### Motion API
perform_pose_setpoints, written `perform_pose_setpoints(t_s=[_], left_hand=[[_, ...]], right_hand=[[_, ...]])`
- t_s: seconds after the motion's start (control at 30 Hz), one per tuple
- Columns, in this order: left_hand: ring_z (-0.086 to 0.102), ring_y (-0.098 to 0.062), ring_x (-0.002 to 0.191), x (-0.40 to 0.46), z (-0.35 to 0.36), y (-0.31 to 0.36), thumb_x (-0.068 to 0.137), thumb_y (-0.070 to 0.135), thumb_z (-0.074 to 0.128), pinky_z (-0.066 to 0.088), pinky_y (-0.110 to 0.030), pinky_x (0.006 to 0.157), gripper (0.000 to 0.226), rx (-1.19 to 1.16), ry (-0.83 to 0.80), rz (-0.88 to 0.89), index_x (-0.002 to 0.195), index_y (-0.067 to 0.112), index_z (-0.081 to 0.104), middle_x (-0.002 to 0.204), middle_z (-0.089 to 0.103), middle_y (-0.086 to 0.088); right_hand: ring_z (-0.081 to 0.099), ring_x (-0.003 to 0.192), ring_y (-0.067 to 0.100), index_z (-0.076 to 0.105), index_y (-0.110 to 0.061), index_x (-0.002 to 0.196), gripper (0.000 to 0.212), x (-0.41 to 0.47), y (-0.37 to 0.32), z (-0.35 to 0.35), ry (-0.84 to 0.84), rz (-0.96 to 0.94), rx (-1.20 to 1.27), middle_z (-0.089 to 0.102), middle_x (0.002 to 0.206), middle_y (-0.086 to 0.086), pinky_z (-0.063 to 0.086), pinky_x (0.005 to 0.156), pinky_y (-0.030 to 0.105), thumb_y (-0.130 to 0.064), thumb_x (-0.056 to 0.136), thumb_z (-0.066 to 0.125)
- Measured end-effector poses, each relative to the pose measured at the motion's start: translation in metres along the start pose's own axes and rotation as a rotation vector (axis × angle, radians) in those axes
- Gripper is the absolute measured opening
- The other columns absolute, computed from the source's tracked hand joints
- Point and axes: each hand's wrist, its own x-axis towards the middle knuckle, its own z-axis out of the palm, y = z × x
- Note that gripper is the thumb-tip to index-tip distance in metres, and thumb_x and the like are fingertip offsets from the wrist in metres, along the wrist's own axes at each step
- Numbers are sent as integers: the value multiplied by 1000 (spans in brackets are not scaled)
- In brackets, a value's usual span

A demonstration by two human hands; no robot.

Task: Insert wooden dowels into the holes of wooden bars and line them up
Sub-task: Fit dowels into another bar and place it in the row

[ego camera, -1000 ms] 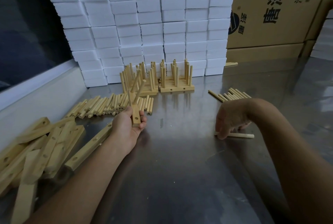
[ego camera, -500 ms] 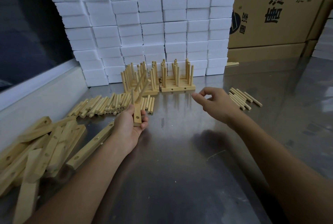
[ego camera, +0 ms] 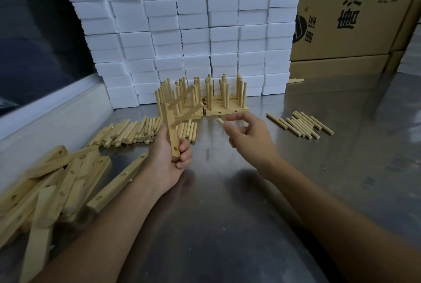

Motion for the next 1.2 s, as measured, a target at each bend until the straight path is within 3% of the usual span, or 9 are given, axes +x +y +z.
perform_pose_setpoints(t_s=[0.2,0.3,0.43,0.6,0.77,0.87,1.0,1.1,1.2], left_hand=[[29,-12,36,0,2,-4,105,43,27,17,-18,33,44,-11,-14,-12,75,14,41,52,37,-1],[30,-12,34,0,1,-5,105,42,27,17,-18,32,46,8,-21,12,75,12,45,52,40,-3],[29,-14,31,0,0,-5,105,40,28,17,-15,33,45,-26,-53,10,74,12,44,52,42,-5],[27,-13,30,2,-1,-6,105,44,26,13,-18,37,47,-24,-69,-4,75,12,45,50,40,-2],[28,-13,29,5,0,-9,105,47,29,11,-19,37,50,19,-29,-7,72,13,45,48,40,-1],[27,-14,28,6,2,-13,104,49,29,11,-17,35,53,81,-11,16,69,14,46,45,35,0],[27,-12,28,7,4,-16,104,51,31,15,-13,32,53,100,28,39,67,16,46,43,33,2],[27,-12,27,7,6,-17,104,51,32,15,-11,34,55,116,49,63,63,15,44,42,34,1],[29,-12,30,6,6,-19,104,50,32,17,-12,33,53,137,62,88,67,15,45,47,37,1]], right_hand=[[55,52,9,70,-8,102,10,-11,-13,20,-210,158,262,69,70,1,40,47,21,-12,96,62],[56,53,10,68,1,102,16,-14,-13,24,-311,169,245,71,72,5,41,47,21,-12,93,67],[51,49,8,73,0,92,14,-15,-10,27,-295,141,185,63,59,0,41,47,20,-14,90,72],[53,55,-1,77,-8,90,9,-13,-12,21,-287,-65,-69,63,63,-11,43,55,13,-16,90,72],[53,57,-3,79,-14,97,12,-16,-22,18,-300,-450,-464,66,72,-12,40,58,12,-19,92,69],[58,73,8,79,-20,97,18,-18,-29,21,-279,-637,-747,71,82,-4,49,64,30,-29,94,63],[63,90,21,73,-22,101,31,-21,-30,27,-302,-622,-924,69,93,-3,52,72,40,-41,99,49],[62,75,23,74,-21,91,30,-23,-28,29,-272,-626,-884,68,79,-3,51,66,38,-38,98,51],[44,49,14,73,-17,74,31,-23,-24,31,-201,-529,-760,46,51,-10,43,54,31,-35,95,60]])
